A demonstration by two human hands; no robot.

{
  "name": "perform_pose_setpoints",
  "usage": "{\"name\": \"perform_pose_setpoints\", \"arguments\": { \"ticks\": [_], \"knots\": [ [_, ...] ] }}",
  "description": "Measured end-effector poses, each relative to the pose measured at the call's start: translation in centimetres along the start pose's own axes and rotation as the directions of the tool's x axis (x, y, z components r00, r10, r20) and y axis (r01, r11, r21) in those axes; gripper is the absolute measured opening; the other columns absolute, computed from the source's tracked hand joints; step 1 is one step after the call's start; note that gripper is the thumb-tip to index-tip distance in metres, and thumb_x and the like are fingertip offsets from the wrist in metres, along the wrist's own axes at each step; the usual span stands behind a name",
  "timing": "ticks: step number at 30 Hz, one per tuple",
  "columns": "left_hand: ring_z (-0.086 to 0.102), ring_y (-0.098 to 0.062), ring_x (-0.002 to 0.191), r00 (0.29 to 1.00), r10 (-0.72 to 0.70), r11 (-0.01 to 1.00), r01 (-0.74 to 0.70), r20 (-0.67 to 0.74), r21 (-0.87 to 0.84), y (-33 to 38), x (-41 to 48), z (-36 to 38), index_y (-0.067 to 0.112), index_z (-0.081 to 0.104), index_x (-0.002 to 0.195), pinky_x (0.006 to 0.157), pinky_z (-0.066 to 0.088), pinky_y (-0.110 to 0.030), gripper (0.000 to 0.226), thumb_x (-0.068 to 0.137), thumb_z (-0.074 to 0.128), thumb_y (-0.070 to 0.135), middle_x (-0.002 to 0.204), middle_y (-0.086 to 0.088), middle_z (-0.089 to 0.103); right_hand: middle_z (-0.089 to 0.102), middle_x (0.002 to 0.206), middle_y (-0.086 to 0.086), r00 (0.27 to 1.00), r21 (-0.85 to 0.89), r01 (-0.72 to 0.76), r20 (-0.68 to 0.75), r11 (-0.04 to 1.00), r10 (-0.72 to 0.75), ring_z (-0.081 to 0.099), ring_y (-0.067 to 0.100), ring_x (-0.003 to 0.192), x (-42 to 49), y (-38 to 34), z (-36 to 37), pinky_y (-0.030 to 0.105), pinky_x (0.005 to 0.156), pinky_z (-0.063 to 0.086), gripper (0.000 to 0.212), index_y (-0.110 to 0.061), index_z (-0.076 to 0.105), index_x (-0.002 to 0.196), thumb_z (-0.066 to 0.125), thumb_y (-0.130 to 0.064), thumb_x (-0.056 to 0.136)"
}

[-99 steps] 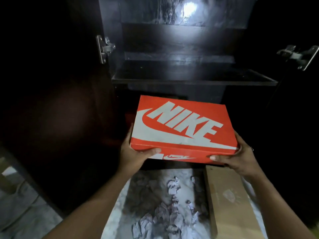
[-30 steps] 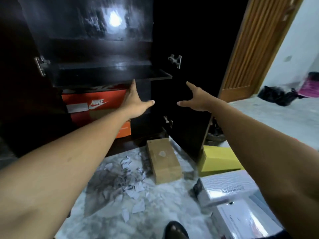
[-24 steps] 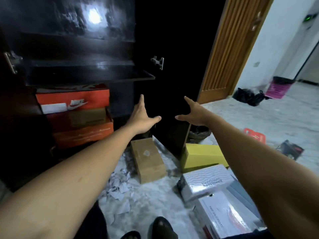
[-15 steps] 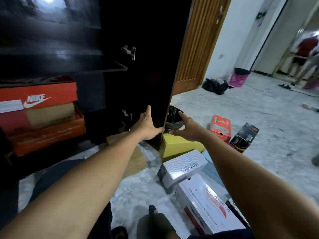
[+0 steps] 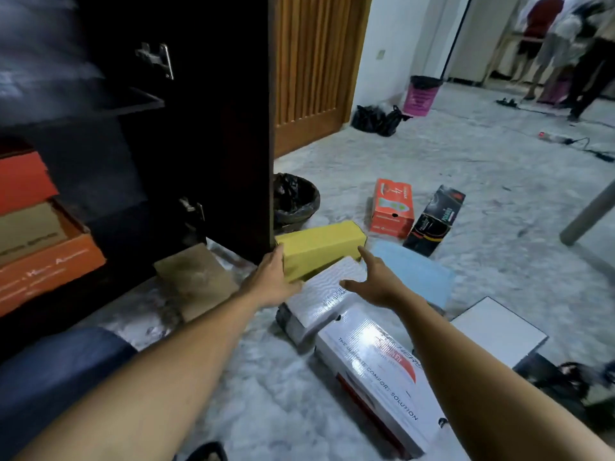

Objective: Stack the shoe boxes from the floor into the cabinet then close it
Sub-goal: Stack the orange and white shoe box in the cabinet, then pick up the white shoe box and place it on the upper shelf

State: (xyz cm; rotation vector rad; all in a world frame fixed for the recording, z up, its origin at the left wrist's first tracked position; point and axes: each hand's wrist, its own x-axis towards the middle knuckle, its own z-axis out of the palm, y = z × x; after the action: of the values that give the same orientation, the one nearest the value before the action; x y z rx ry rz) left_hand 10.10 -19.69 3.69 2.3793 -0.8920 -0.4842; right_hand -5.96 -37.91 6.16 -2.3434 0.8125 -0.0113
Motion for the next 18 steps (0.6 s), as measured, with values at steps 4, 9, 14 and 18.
{"name": "perform_pose_setpoints", "arguments": {
  "ticks": [4,9,14,18],
  "knots": [
    [0.029,-0.025,0.148,0.984,0.020,1.000,-0.020,0.178,-0.002,-1.1,-0.6,7.8,0.020,0.007,0.160,0.115,0.034,-0.036,0.107,0.081,0.074,0.048,0.164,-0.005,0.021,0.022,0.162,0.010,0.972,0.109,-0.182,-0.131,0.977,0.196,0.030,0.029,0.145,-5.1,7.8,3.1,0.041,0.115,0.031,0.099,-0.020,0.012,0.158,0.074,-0.045,0.084],
    [0.037,-0.025,0.141,0.932,0.014,1.000,-0.014,0.363,-0.002,-2.0,-1.4,14.7,0.023,0.023,0.153,0.110,0.040,-0.042,0.117,0.057,0.074,0.065,0.148,-0.003,0.038,0.022,0.160,0.003,0.845,0.170,-0.476,-0.183,0.863,0.502,0.020,0.025,0.148,-12.7,16.2,8.6,0.053,0.112,0.030,0.131,-0.027,0.009,0.157,0.076,-0.076,0.056],
    [0.036,-0.017,0.142,0.913,-0.054,0.998,0.055,0.405,0.009,-5.9,0.7,19.8,0.023,0.016,0.156,0.114,0.038,-0.039,0.140,0.039,0.080,0.066,0.156,0.002,0.034,0.006,0.163,0.001,0.782,0.309,-0.524,-0.196,0.794,0.592,0.014,0.025,0.150,-16.2,18.9,11.9,0.053,0.117,0.028,0.161,-0.019,0.000,0.158,0.077,-0.079,0.030],
    [0.042,-0.018,0.136,0.917,-0.051,0.997,0.068,0.396,-0.030,-4.9,0.4,19.6,0.023,0.015,0.156,0.103,0.047,-0.038,0.141,0.039,0.087,0.052,0.149,0.010,0.036,0.042,0.140,0.001,0.811,0.535,-0.351,-0.236,0.768,0.535,0.040,0.022,0.133,-16.4,21.2,14.6,0.049,0.107,0.043,0.134,-0.028,0.027,0.140,0.096,-0.052,0.027]
  ]
}}
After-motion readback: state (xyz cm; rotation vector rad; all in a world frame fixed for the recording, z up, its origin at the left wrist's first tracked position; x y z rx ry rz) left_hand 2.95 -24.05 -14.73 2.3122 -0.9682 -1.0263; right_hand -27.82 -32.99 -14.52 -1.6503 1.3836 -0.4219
